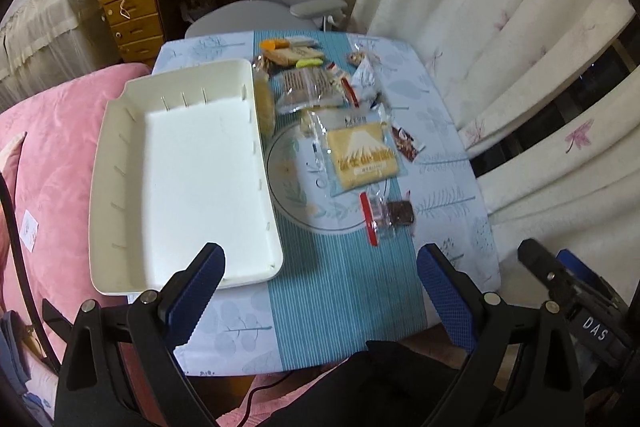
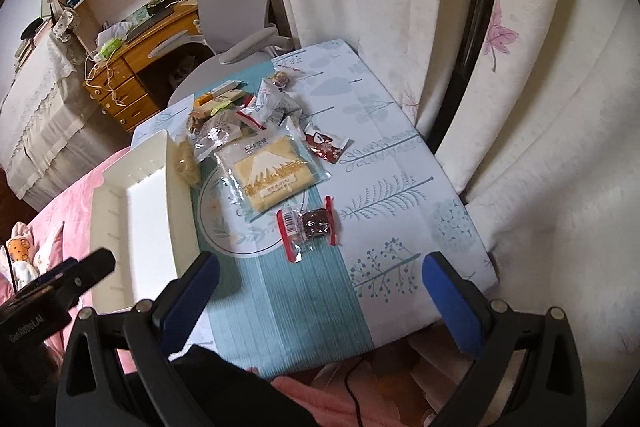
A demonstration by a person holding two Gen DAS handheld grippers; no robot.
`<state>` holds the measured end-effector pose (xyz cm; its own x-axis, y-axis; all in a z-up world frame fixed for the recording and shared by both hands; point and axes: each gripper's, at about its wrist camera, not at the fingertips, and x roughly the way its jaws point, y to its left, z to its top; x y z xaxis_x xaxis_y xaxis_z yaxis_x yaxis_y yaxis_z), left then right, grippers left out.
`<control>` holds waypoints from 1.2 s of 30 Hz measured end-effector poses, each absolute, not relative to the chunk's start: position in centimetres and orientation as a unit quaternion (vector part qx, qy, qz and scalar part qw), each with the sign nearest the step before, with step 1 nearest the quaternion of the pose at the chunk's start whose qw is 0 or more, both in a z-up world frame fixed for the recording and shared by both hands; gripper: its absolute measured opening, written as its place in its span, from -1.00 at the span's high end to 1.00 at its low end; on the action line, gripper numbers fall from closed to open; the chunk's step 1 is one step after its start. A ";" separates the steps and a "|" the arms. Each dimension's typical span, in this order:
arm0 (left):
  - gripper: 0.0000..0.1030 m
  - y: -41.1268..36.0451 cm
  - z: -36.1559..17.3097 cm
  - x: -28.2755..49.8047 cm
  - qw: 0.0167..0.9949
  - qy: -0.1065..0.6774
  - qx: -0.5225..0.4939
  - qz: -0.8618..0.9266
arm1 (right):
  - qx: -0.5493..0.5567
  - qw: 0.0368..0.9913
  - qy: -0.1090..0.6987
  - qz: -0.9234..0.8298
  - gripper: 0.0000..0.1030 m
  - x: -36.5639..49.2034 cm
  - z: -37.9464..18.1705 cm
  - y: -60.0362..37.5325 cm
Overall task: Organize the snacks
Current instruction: 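Move both tools over the table toward the snack packets, then grasp the red-edged dark snack bag with left tool while right grasps brown candy packet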
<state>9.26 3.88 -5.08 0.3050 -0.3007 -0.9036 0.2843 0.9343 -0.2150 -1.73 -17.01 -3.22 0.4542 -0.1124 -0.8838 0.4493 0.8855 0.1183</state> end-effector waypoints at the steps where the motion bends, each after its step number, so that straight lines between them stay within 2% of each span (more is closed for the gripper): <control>1: -0.86 3.8 -5.2 9.4 0.806 0.564 -0.006 -0.180 | 0.170 0.836 0.492 -0.171 -0.97 -1.8 -3.3 -17.0; 20: -0.87 -3.7 -7.9 12.4 0.780 0.623 -0.013 -0.058 | 0.129 0.874 0.455 -0.112 -0.97 3.1 -3.8 -25.8; 28: -0.87 -8.9 -12.6 14.3 0.732 0.681 0.010 -0.022 | 0.077 0.888 0.448 -0.062 -0.97 6.7 -6.5 -29.8; 36: -0.87 -12.5 -17.3 15.3 0.710 0.702 0.015 -0.049 | 0.014 0.897 0.441 -0.007 -0.97 9.8 -10.5 -31.0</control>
